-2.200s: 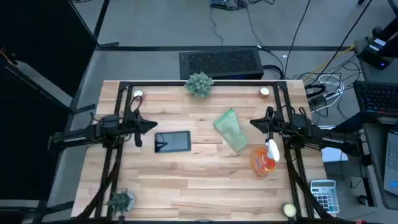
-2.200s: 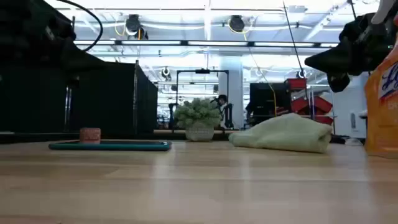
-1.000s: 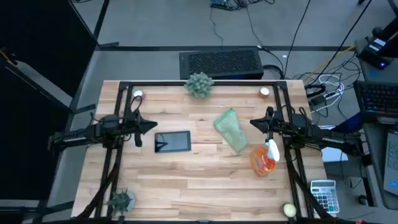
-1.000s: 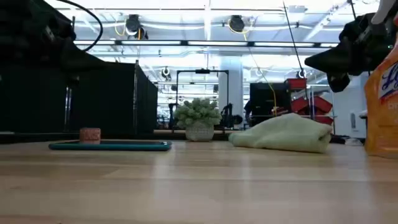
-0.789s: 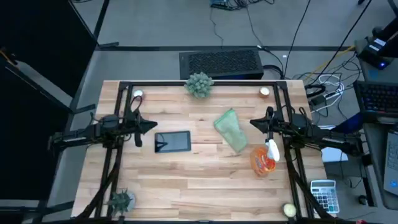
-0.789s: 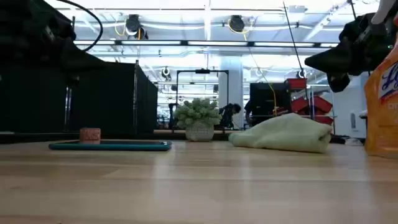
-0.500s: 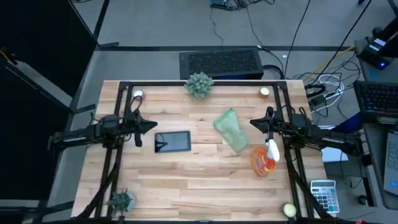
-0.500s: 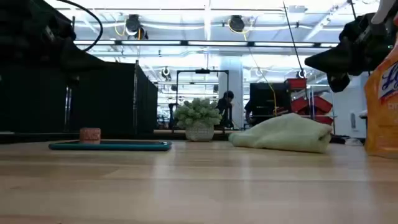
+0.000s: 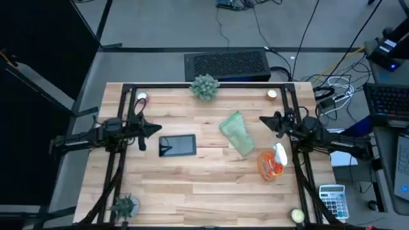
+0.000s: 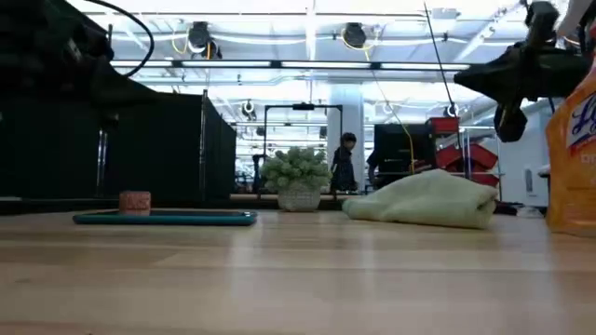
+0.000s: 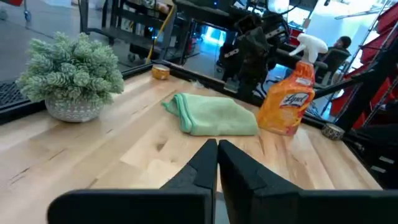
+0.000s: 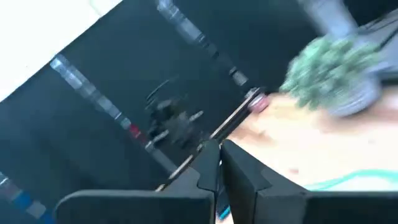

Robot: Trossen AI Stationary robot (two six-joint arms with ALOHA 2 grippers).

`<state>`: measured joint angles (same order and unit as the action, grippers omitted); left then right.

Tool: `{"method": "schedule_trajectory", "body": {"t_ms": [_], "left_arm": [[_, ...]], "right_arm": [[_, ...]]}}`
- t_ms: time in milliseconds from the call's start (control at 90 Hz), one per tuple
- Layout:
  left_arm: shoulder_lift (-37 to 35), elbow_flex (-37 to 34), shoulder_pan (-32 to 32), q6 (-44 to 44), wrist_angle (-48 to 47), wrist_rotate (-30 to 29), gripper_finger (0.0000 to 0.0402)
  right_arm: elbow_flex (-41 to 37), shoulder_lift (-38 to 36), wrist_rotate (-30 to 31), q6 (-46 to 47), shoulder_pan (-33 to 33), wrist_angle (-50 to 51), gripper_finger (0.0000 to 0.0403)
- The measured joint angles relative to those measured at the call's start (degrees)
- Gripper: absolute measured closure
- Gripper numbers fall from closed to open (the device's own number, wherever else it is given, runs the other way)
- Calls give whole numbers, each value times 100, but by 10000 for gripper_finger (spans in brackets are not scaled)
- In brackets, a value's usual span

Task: Apply microfiber cloth
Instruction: Spray the front of the cellphone with a spray bottle

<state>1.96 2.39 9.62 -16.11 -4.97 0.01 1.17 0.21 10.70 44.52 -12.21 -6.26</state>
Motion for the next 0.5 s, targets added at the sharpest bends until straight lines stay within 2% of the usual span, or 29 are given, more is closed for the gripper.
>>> {"method": "schedule_trajectory", "body": {"t_ms": [122, 289, 400, 500], "left_arm": [[0, 0, -2, 0, 0, 0, 402], [2, -4, 1, 6, 56, -113, 402], [10, -4, 1, 3, 78, -165, 402], [76, -4, 5, -8, 28, -173, 402]], "right_arm": [[-4, 43, 162, 81, -51, -132, 399], [183, 636, 181, -598, -56, -1812, 401], [1028, 931, 225, -1076, -58, -1534, 402], [1778, 1298, 313, -1317, -59, -811, 402]]}}
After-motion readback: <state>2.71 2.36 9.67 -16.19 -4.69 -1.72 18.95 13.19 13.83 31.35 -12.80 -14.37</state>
